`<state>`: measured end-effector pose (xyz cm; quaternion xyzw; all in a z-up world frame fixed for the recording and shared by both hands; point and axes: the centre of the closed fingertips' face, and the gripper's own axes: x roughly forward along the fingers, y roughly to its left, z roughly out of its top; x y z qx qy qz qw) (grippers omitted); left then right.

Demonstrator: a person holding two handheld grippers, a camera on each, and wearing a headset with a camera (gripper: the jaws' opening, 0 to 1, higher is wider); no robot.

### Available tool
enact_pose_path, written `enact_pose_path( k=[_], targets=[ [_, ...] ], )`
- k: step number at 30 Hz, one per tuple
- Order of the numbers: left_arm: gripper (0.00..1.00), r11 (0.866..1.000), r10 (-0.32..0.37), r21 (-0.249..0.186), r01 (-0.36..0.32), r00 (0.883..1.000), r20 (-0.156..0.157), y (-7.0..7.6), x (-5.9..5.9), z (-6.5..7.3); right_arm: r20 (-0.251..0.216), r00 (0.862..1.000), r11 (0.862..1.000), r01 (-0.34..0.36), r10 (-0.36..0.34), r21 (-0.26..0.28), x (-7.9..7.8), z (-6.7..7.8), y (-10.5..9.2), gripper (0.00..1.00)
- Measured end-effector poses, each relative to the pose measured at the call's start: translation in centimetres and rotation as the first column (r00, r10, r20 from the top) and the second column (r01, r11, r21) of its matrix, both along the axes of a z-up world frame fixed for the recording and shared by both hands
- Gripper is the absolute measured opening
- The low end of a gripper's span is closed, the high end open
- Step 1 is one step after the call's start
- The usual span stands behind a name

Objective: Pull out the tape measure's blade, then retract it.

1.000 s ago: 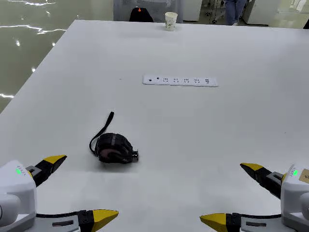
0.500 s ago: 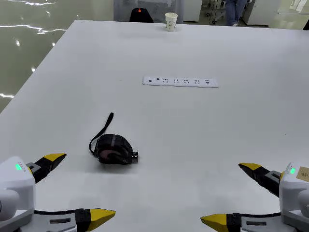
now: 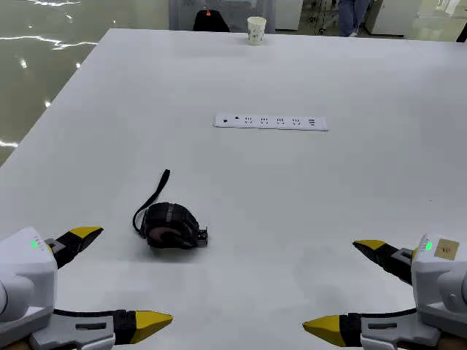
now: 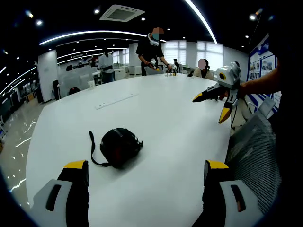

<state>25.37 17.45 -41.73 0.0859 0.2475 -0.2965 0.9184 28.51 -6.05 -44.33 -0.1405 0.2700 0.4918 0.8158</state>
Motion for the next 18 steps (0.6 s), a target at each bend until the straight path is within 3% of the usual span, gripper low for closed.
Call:
enact_pose_path(
  k=[18],
  targets=[
    [0.99,0.997,-0.069,0.042,0.071,0.997,-0.041,0.7,1.7,-1.5,-0.001,0.997,0.996,-0.077,0.077,-0.037,1.8,-0.7,1.1,0.88]
  ],
)
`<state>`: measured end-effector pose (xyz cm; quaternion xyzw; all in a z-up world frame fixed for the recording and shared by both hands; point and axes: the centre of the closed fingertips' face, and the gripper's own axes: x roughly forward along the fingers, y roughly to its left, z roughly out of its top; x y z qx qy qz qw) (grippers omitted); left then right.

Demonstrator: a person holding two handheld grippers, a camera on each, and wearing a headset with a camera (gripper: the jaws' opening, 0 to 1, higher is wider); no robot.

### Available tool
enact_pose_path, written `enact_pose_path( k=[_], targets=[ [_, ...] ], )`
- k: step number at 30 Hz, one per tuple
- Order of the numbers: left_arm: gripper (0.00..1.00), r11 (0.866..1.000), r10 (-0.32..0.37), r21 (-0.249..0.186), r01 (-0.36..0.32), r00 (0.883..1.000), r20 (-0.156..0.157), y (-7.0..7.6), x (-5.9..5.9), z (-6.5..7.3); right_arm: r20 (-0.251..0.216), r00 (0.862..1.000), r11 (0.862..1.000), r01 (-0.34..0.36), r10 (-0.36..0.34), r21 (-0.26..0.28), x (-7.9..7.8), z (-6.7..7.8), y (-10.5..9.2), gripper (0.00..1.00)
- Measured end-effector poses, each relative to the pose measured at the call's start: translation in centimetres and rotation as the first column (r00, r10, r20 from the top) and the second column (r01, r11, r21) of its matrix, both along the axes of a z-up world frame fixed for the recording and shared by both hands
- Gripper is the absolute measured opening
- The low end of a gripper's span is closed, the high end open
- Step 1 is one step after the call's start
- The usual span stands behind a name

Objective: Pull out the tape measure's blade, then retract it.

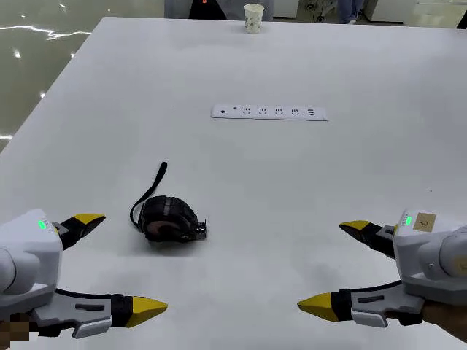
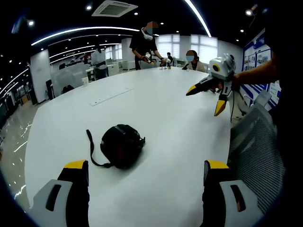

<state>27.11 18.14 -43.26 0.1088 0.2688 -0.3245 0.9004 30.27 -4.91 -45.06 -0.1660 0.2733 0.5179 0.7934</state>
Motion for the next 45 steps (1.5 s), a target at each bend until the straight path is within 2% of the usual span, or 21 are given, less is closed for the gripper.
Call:
enact_pose_path(
  k=[14,26,39,45],
  targets=[
    [0.97,0.999,-0.050,0.019,0.051,0.998,-0.022,0.1,2.1,-0.8,-0.001,0.997,0.996,-0.079,0.079,-0.035,1.6,-0.9,1.6,0.83],
    [0.93,0.993,-0.109,0.044,0.111,0.993,-0.045,-0.2,3.7,-1.2,0.000,0.988,0.986,-0.155,0.155,-0.064,2.8,-1.7,3.6,0.78],
    [0.82,0.978,-0.182,0.089,0.188,0.980,-0.074,-0.1,5.1,-1.9,0.004,0.972,0.968,-0.233,0.234,-0.089,4.1,-2.5,6.2,0.71],
    [0.74,0.966,-0.223,0.113,0.233,0.970,-0.093,-0.1,5.6,-2.4,0.008,0.963,0.959,-0.267,0.269,-0.098,4.7,-2.9,7.7,0.68]
  ],
)
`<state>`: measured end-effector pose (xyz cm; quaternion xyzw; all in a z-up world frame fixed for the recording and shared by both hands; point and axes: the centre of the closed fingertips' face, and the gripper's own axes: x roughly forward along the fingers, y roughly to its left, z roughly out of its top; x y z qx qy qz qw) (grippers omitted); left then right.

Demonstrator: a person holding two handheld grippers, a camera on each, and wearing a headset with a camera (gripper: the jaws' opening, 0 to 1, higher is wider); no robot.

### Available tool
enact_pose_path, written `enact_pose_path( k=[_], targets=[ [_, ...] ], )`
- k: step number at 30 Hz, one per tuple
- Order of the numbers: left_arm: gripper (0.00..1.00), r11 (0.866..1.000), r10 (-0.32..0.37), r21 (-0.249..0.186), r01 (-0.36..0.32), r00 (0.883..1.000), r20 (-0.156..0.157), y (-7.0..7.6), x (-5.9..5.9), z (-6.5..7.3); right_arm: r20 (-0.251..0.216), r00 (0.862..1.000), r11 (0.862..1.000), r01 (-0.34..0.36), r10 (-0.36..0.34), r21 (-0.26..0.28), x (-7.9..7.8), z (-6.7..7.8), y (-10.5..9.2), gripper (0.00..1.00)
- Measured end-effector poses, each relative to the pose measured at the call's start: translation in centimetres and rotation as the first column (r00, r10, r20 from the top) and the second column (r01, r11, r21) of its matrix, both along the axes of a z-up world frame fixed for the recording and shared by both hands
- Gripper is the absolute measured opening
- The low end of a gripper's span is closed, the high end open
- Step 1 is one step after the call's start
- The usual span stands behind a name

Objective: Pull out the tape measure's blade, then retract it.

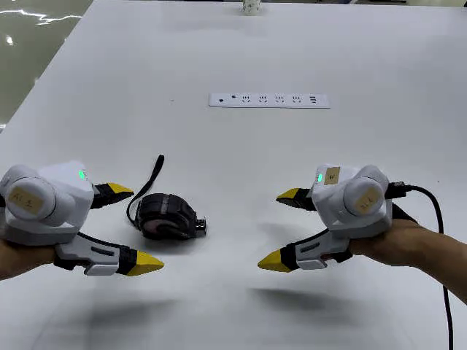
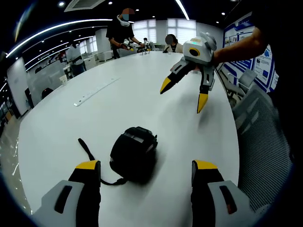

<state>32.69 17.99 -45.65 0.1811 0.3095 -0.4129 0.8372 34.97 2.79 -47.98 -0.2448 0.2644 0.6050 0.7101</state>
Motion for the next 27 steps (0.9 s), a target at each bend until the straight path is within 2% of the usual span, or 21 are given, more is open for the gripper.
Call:
enact_pose_path(
  k=[17,24,27],
  targets=[
    [0.56,0.991,-0.112,0.070,0.114,0.993,-0.038,0.3,1.5,-0.8,-0.004,0.996,0.995,-0.094,0.094,-0.010,1.1,-0.9,4.1,0.60],
    [0.48,0.982,-0.151,0.102,0.156,0.987,-0.061,0.4,1.5,-1.4,0.000,0.989,0.989,-0.149,0.149,-0.021,0.8,-1.4,5.4,0.52],
    [0.43,0.977,-0.172,0.117,0.180,0.982,-0.071,0.5,1.5,-1.6,0.011,0.984,0.984,-0.180,0.180,-0.019,0.6,-1.4,5.9,0.45]
  ],
)
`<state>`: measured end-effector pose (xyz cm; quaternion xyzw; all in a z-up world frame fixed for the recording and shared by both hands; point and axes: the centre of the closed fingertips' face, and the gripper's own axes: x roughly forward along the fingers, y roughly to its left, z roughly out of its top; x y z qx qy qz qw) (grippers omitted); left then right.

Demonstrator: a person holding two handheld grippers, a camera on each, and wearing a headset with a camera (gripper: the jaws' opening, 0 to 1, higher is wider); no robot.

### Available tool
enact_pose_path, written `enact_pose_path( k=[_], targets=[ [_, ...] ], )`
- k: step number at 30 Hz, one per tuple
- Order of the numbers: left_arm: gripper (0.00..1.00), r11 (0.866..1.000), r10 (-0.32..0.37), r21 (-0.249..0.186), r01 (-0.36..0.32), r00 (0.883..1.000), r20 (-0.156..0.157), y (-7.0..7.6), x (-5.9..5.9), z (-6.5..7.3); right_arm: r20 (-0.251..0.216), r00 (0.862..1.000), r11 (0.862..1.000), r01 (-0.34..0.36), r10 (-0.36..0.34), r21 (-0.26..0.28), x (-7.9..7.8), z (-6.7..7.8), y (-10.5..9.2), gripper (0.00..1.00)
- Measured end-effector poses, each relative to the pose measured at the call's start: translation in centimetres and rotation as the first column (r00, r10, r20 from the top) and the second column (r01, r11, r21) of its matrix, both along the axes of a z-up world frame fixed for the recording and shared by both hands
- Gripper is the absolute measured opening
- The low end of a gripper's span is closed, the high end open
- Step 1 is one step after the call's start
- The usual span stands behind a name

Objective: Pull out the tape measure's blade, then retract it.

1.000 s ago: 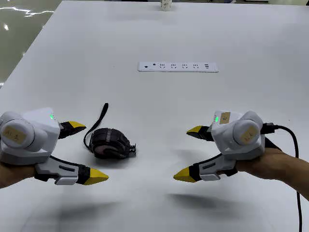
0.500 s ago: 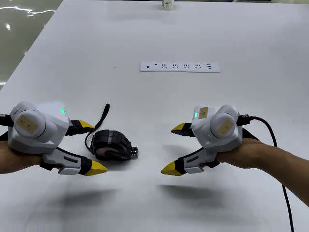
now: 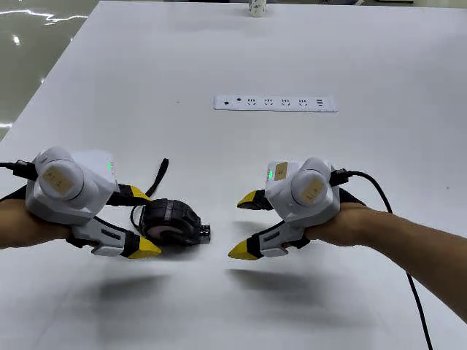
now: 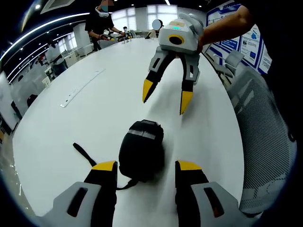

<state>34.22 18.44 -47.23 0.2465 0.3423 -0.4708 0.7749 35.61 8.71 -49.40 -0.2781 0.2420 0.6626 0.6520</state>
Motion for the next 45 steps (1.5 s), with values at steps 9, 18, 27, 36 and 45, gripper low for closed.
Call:
enact_pose_path(
  k=[9,18,27,36,45],
  targets=[
    [0.36,0.998,-0.045,0.039,0.045,0.999,-0.008,0.0,0.6,-0.3,0.001,0.999,0.999,-0.046,0.046,-0.007,0.0,-0.6,1.3,0.37],
    [0.33,0.993,-0.087,0.078,0.089,0.996,-0.026,0.4,1.3,-0.8,-0.004,0.998,0.998,-0.061,0.061,-0.006,0.4,-1.0,2.5,0.32],
    [0.31,0.986,-0.134,0.096,0.138,0.990,-0.046,0.3,1.3,-1.4,-0.012,0.997,0.997,-0.079,0.079,-0.013,0.6,-1.6,3.5,0.22],
    [0.27,0.975,-0.185,0.112,0.190,0.981,-0.054,0.0,1.0,-2.0,-0.016,0.993,0.992,-0.118,0.117,-0.042,0.3,-2.2,4.3,0.16],
    [0.26,0.979,-0.181,0.090,0.184,0.983,-0.045,0.1,1.1,-2.0,-0.024,0.990,0.988,-0.140,0.138,-0.061,-0.1,-2.9,4.5,0.13]
  ],
)
